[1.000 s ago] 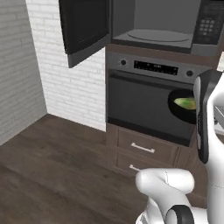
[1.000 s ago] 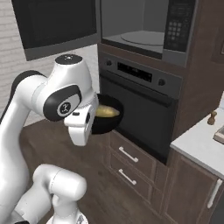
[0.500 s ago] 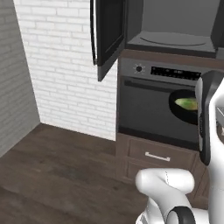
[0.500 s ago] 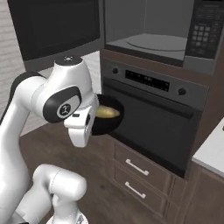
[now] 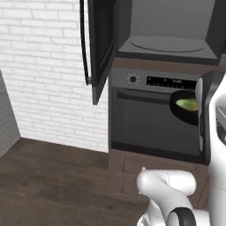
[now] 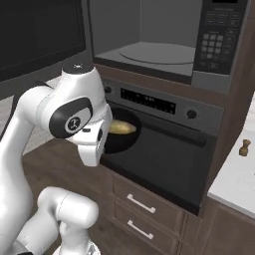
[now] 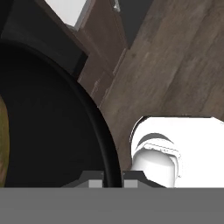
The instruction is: Pick the cucumber from the sink and place it in the bowl. Then pick the bowl and place it in the microwave. Then close the microwave door and press the start button.
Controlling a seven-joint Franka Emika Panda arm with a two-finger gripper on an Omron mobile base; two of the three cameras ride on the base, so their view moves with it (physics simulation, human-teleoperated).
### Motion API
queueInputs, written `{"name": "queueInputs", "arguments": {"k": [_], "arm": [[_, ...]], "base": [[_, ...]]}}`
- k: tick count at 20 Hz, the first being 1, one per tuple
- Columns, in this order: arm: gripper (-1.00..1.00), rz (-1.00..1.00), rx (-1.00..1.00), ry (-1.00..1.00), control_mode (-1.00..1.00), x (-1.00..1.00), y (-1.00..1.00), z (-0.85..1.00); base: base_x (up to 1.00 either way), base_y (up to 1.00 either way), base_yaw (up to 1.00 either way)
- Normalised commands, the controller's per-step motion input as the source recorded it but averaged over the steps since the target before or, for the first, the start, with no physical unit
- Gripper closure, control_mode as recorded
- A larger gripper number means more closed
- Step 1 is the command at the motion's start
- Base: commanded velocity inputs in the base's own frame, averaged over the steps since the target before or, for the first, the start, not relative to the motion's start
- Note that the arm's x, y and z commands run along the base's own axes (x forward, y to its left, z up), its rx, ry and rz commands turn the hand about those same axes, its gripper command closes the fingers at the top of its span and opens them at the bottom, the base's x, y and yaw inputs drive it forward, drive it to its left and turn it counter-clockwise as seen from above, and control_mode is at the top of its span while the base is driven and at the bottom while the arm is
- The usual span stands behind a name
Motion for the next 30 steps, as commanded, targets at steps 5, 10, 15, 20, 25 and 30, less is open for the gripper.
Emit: {"name": "queueInputs", "arguments": {"k": [5,10,15,20,25,30], "arm": [[1.00,0.00,0.00,0.00,1.00,0.00,0.00,0.00],[1.00,0.00,0.00,0.00,1.00,0.00,0.00,0.00],[1.00,0.00,0.00,0.00,1.00,0.00,0.00,0.00],[1.00,0.00,0.00,0.00,1.00,0.00,0.00,0.00],[1.00,0.00,0.00,0.00,1.00,0.00,0.00,0.00],[1.00,0.00,0.00,0.00,1.00,0.00,0.00,0.00]], "base": [[0.38,0.00,-0.30],[0.56,0.03,-0.26],[0.57,0.19,-0.17],[0.32,0.34,-0.12],[0.45,0.26,-0.17],[0.40,0.16,-0.17]]}}
